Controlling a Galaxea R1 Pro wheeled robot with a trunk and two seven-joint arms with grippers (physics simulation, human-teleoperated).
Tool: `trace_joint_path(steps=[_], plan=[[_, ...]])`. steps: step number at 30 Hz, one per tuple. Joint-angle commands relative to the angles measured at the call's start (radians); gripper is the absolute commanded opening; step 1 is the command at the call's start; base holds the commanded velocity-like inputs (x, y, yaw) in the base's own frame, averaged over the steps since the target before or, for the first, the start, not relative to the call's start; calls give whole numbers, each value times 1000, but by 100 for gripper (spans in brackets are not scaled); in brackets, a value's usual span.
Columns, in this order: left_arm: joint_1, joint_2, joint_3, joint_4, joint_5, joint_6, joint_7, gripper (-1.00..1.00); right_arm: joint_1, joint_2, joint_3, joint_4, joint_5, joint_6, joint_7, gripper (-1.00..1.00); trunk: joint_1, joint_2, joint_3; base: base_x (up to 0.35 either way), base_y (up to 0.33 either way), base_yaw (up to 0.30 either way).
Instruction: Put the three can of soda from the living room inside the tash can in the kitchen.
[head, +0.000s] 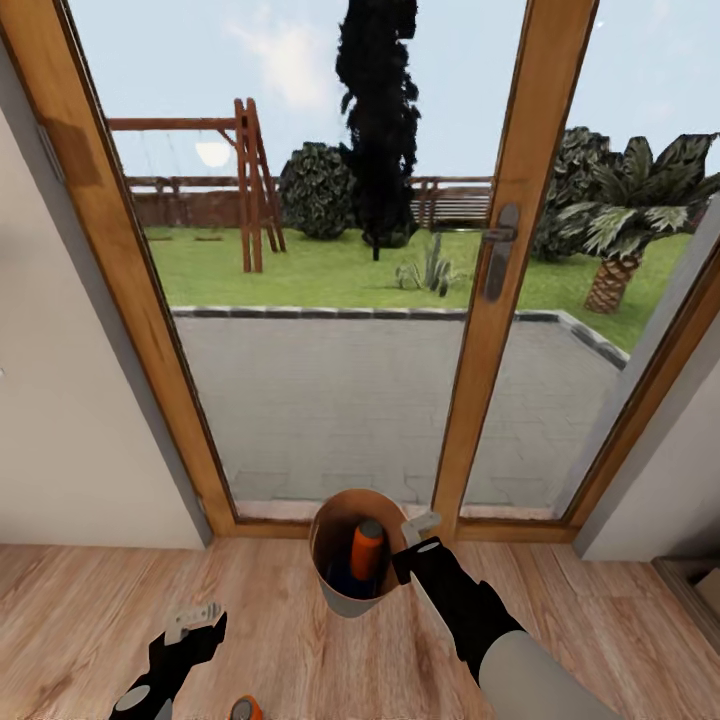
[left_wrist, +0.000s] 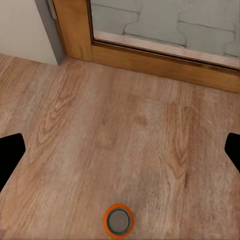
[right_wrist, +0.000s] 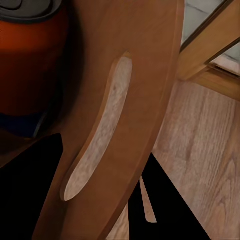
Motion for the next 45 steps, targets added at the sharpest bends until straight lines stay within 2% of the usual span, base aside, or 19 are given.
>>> trace_joint_path(steps=[1, 31, 45], plan=[[0, 0, 0, 0, 0, 0, 0, 100, -1, 0, 0, -1, 1, -2, 9, -100, 0, 0, -2, 0, 0, 0], [0, 0, -2, -9, 0, 21, 3, 100, -1, 0, 0, 0, 1, -2, 9, -100, 0, 0, -49, 0, 0, 0], [0, 0, -2, -10, 0, 20, 3, 100, -1, 0, 0, 0, 1, -2, 9, -100, 0, 0, -72, 118, 0, 0]])
